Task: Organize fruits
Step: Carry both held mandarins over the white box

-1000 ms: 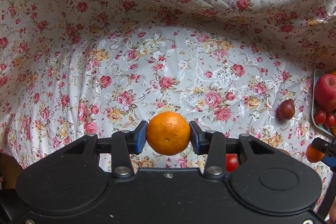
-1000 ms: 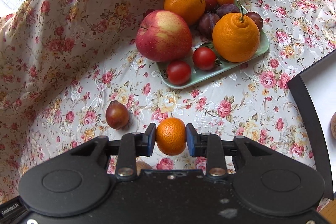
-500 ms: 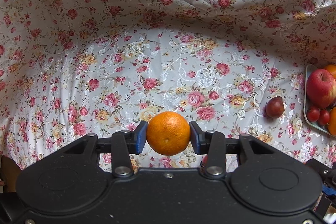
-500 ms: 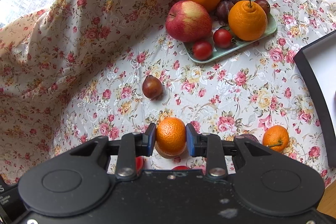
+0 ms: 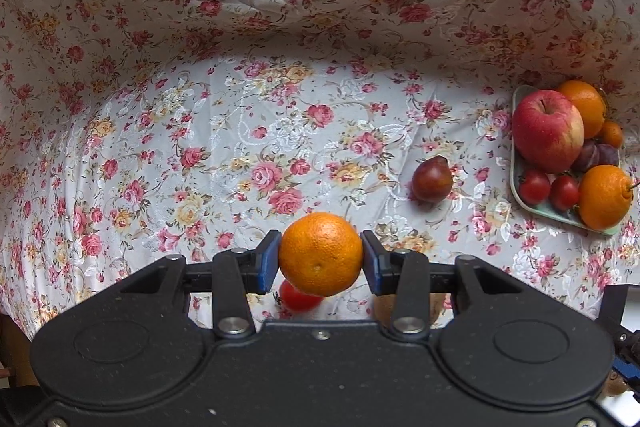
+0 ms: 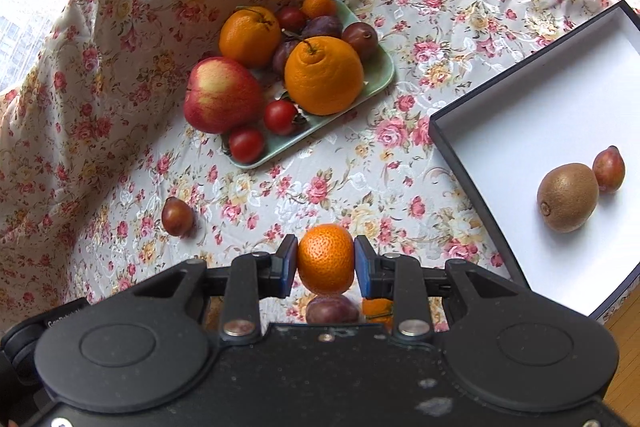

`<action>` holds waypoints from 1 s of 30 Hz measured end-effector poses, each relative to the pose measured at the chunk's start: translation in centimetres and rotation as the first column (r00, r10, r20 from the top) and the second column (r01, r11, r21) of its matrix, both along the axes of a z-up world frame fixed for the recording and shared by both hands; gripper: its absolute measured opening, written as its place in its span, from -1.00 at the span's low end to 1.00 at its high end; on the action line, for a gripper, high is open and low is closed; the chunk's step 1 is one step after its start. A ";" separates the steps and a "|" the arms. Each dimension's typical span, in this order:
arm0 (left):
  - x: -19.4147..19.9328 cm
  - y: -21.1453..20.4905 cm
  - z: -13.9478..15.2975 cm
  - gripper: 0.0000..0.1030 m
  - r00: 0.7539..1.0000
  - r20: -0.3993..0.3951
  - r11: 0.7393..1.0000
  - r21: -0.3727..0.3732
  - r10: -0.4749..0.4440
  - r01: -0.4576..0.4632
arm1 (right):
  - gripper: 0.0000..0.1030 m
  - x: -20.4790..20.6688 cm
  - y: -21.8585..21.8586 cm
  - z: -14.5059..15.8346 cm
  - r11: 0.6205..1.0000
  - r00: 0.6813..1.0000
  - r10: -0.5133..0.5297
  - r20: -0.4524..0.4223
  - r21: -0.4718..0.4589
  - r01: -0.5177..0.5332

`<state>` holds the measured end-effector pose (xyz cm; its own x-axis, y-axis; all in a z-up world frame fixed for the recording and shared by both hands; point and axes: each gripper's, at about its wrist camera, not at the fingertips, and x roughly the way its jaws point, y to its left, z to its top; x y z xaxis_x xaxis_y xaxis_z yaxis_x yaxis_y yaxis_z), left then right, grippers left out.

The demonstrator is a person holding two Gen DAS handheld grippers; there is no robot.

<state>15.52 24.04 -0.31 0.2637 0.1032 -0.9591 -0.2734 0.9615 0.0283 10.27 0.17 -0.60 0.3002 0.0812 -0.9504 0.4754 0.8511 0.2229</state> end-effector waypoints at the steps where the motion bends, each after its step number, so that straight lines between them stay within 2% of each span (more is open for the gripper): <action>1: 0.0 -0.8 0.1 -0.02 1.000 0.001 1.000 -0.009 -0.010 0.010 | -0.41 -0.1 -0.7 0.0 1.000 1.000 -0.012 0.005 0.003 0.012; 7: 0.0 -6.6 1.2 -0.02 0.995 0.033 0.995 -0.026 -0.094 0.094 | -0.40 -1.2 -6.3 0.9 0.994 0.991 -0.109 0.082 0.015 0.108; 13: -0.2 -12.5 1.7 -0.02 0.980 0.048 0.980 -0.043 -0.192 0.194 | -0.40 -2.1 -11.4 2.5 0.975 0.968 -0.205 0.144 -0.057 0.215; 23: -1.3 -21.2 1.6 -0.02 0.936 0.065 0.937 -0.025 -0.347 0.349 | -0.40 -4.6 -19.9 2.5 0.915 0.916 -0.378 0.133 -0.101 0.392; 30: -2.0 -27.0 0.9 -0.02 0.904 0.064 0.903 -0.048 -0.423 0.426 | -0.40 -6.7 -24.1 2.0 0.882 0.901 -0.416 0.125 -0.186 0.433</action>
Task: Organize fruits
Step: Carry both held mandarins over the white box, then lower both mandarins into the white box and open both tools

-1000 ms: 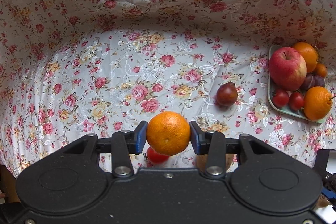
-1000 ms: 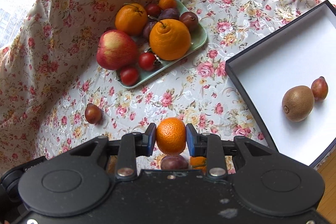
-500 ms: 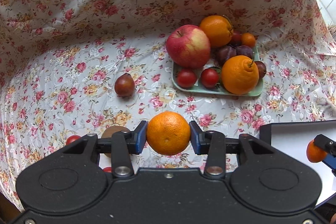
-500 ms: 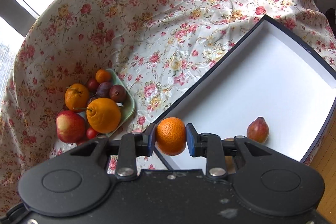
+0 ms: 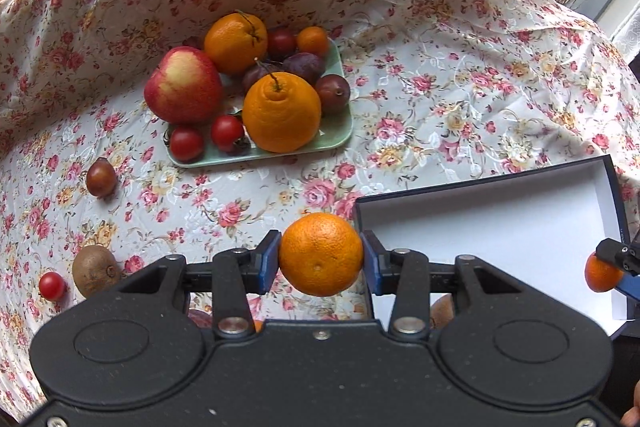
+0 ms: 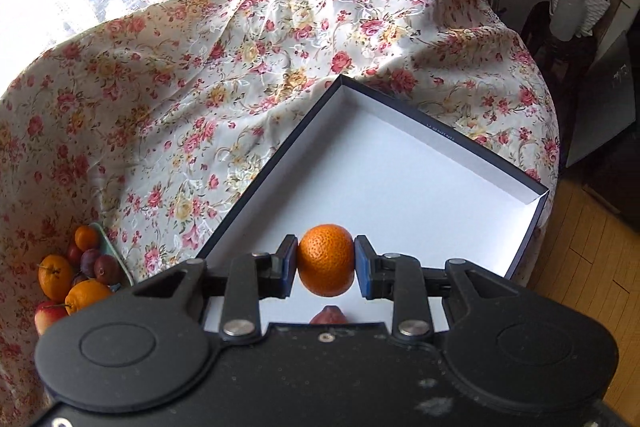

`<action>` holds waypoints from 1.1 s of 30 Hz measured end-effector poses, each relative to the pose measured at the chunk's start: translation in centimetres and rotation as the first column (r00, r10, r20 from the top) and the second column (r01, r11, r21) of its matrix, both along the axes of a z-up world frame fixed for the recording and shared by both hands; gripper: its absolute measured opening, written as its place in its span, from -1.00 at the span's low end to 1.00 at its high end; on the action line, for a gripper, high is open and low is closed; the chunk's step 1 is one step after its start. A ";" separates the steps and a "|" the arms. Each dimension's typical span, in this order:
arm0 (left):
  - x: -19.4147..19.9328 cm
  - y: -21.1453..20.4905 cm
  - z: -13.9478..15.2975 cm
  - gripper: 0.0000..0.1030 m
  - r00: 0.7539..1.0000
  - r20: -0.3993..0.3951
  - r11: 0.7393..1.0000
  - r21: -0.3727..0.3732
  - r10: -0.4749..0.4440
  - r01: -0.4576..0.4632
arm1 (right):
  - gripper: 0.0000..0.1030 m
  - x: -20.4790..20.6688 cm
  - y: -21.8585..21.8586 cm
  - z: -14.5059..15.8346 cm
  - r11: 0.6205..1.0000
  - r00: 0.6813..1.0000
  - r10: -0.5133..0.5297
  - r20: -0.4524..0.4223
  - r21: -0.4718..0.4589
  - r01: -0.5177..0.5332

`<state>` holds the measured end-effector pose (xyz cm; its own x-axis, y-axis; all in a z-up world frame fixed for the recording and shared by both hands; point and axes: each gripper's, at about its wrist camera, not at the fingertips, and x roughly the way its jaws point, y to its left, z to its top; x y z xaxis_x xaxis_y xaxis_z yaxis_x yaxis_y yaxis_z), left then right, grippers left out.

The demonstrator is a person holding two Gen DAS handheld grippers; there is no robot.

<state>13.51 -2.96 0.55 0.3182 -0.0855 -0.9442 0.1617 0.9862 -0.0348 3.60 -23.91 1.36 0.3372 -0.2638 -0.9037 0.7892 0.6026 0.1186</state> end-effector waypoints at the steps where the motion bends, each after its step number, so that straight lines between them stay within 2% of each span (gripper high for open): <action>1: -0.1 -0.8 -0.1 -0.02 1.000 -0.001 1.000 -0.003 -0.011 0.011 | -0.40 -0.2 -0.4 -0.1 1.000 1.000 -0.003 -0.006 -0.010 0.003; 4: -0.4 -3.2 -0.8 -0.02 0.999 -0.007 0.999 -0.005 -0.040 0.040 | -0.40 -1.2 -2.0 -0.6 0.999 0.999 -0.018 -0.032 -0.035 0.017; 13: -1.3 -8.1 -3.2 -0.02 0.994 -0.023 0.993 0.046 -0.107 0.108 | -0.39 -3.2 -5.1 -1.6 1.000 0.999 -0.015 -0.052 0.009 0.016; 19: -1.4 -9.3 -3.7 -0.01 0.993 -0.016 0.992 0.043 -0.121 0.121 | -0.39 -3.9 -6.2 -1.4 0.999 1.000 -0.011 -0.025 0.038 0.012; 23: -1.5 -9.5 -3.4 0.00 0.991 0.008 0.991 0.031 -0.130 0.130 | -0.39 -4.0 -5.8 -0.4 1.000 1.000 0.020 0.002 -0.012 -0.020; 26: -1.5 -9.4 -3.3 0.05 0.990 0.011 0.990 0.018 -0.138 0.138 | -0.39 -3.9 -5.5 -0.1 0.999 0.999 0.039 0.000 -0.032 -0.039; 33: -1.4 -8.8 -3.4 0.05 0.992 -0.013 0.992 0.020 -0.124 0.124 | -0.39 -3.7 -5.3 -0.7 1.000 0.999 0.024 -0.049 0.010 -0.024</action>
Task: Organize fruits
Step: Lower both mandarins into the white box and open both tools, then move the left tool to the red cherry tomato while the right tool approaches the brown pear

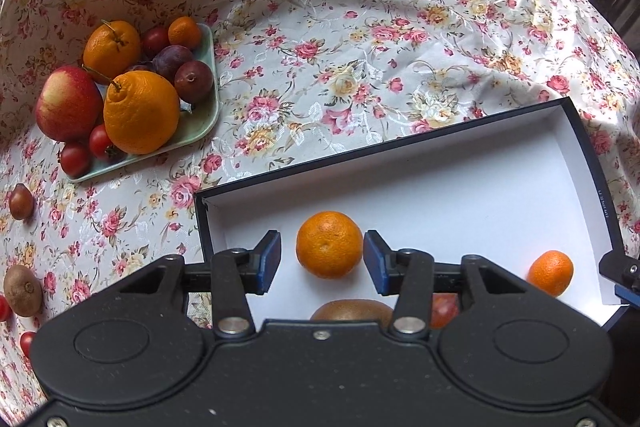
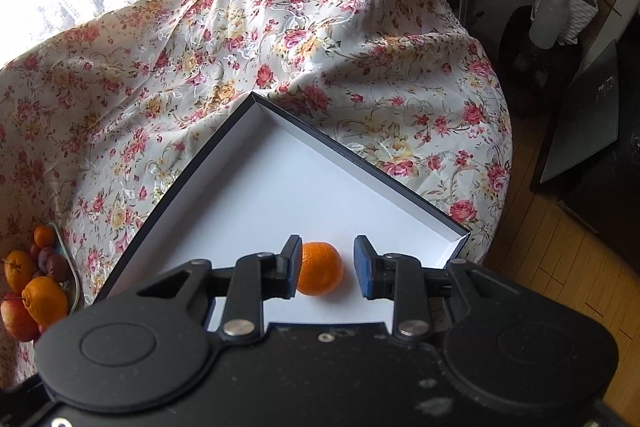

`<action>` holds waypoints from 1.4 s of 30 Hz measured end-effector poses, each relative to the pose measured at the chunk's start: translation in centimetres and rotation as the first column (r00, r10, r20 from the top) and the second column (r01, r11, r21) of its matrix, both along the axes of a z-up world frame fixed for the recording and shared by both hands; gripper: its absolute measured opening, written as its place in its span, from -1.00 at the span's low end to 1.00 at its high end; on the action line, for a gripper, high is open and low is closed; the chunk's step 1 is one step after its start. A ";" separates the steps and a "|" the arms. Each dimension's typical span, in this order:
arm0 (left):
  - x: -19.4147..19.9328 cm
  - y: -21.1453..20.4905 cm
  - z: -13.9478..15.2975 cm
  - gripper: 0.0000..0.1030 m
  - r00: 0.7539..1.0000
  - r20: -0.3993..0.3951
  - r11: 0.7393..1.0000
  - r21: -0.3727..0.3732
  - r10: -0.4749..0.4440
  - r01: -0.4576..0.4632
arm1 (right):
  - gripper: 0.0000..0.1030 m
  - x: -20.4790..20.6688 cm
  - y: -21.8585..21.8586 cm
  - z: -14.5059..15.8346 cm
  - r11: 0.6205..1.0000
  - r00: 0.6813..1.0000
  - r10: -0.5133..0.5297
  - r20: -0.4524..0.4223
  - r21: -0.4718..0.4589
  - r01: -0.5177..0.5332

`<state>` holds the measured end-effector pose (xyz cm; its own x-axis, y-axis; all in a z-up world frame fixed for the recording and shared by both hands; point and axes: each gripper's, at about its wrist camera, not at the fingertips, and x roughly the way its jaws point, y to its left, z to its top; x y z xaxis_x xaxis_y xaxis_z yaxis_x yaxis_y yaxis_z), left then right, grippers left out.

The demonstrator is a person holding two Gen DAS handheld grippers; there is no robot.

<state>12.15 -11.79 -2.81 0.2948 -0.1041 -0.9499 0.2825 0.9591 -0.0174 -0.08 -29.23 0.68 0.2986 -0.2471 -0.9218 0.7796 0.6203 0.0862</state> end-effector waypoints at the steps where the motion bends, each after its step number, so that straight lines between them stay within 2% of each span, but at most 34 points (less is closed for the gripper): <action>1: 0.0 0.1 0.0 0.05 1.000 -0.002 1.000 0.004 0.003 -0.003 | -0.39 0.0 -0.1 -0.2 1.000 1.000 -0.007 -0.011 0.007 0.007; 6: 0.1 0.8 -0.1 0.05 1.000 -0.017 1.000 0.016 0.016 -0.016 | -0.39 0.0 -0.4 -0.9 0.996 0.998 -0.048 -0.046 0.068 0.051; 15: 0.2 2.5 0.9 0.05 1.000 -0.013 0.999 0.022 0.028 -0.028 | -0.39 0.7 0.6 -1.2 0.991 0.993 -0.078 -0.089 0.104 0.087; 31: 1.1 8.4 2.6 0.05 0.994 -0.030 0.995 -0.013 0.102 -0.103 | -0.39 3.2 5.1 -1.6 0.988 0.987 -0.054 -0.154 0.137 0.076; 42: 2.2 14.6 3.9 0.05 0.979 -0.005 0.979 -0.007 0.204 -0.204 | -0.39 5.7 11.1 -1.5 0.989 0.988 0.031 -0.150 0.151 -0.008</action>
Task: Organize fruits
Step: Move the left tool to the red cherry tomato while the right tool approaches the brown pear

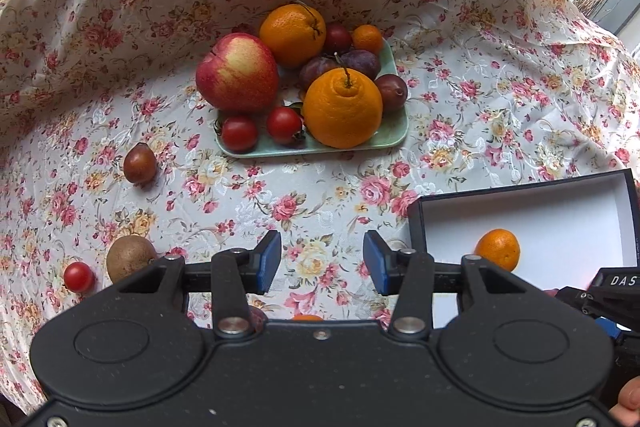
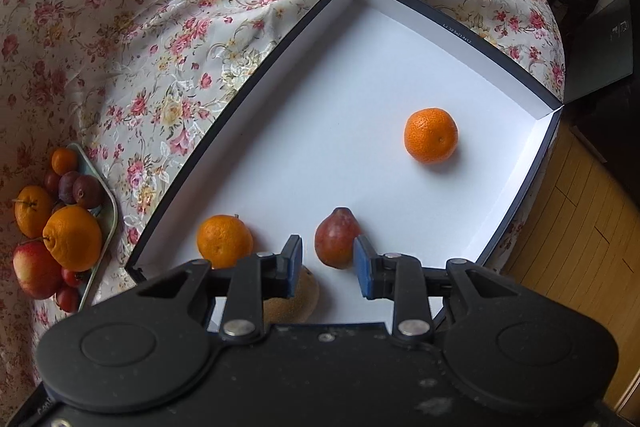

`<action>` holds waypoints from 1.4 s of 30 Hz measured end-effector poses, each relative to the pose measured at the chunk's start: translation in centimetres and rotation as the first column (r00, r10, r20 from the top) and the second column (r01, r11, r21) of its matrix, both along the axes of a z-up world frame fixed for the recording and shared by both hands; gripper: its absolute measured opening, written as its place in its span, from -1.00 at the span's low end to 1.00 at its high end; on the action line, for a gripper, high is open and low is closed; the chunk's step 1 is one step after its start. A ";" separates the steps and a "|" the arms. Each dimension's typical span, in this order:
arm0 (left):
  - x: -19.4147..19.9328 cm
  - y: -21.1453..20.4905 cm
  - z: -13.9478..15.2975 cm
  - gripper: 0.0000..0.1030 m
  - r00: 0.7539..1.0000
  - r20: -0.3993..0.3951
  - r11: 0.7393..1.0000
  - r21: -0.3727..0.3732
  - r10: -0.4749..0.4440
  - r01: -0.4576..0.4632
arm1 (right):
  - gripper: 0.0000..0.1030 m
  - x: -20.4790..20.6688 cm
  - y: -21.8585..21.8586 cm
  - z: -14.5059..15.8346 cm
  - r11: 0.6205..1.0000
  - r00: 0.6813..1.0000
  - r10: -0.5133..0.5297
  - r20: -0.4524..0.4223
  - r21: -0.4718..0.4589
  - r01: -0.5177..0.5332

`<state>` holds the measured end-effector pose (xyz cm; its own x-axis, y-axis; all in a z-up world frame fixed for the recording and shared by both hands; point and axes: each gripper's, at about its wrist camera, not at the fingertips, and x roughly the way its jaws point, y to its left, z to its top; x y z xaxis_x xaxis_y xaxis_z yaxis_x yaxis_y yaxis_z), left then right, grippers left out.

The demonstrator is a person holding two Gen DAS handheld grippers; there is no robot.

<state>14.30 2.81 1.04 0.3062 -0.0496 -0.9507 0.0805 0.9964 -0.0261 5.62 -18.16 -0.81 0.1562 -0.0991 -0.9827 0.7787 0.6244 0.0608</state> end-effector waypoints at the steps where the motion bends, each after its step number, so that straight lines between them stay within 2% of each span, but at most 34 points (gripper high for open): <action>1: 0.1 0.6 0.1 0.05 1.000 0.002 1.000 0.001 0.009 -0.009 | -0.39 0.2 0.6 0.0 1.000 1.000 0.009 0.000 0.001 -0.009; 12: 1.1 8.9 0.8 0.06 0.993 -0.002 0.993 -0.007 0.116 -0.116 | -0.39 3.1 8.5 -0.3 0.989 0.989 0.146 0.021 0.025 -0.146; 19: 1.3 15.2 0.7 0.05 0.975 -0.005 0.975 0.002 0.221 -0.221 | -0.39 4.6 14.3 -0.7 0.966 0.967 0.252 0.039 0.055 -0.254; 26: 1.1 20.4 -0.1 0.05 0.958 -0.017 0.958 0.028 0.286 -0.286 | -0.39 6.0 19.8 -1.4 0.936 0.938 0.344 0.042 0.070 -0.346; 36: 0.4 24.7 -3.0 0.05 0.934 -0.129 0.942 -0.003 0.332 -0.335 | -0.39 6.6 24.8 -2.2 0.903 0.909 0.415 0.041 0.104 -0.417; 42: -0.2 25.4 -4.8 0.05 0.933 -0.168 0.947 0.036 0.320 -0.318 | -0.39 7.0 26.2 -2.3 0.889 0.897 0.440 0.047 0.118 -0.443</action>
<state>14.10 28.20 -3.77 0.1394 0.0323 -0.9897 -0.2466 0.9691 -0.0031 12.57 8.07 -3.07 0.1742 0.1051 -0.9791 0.4223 0.8902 0.1707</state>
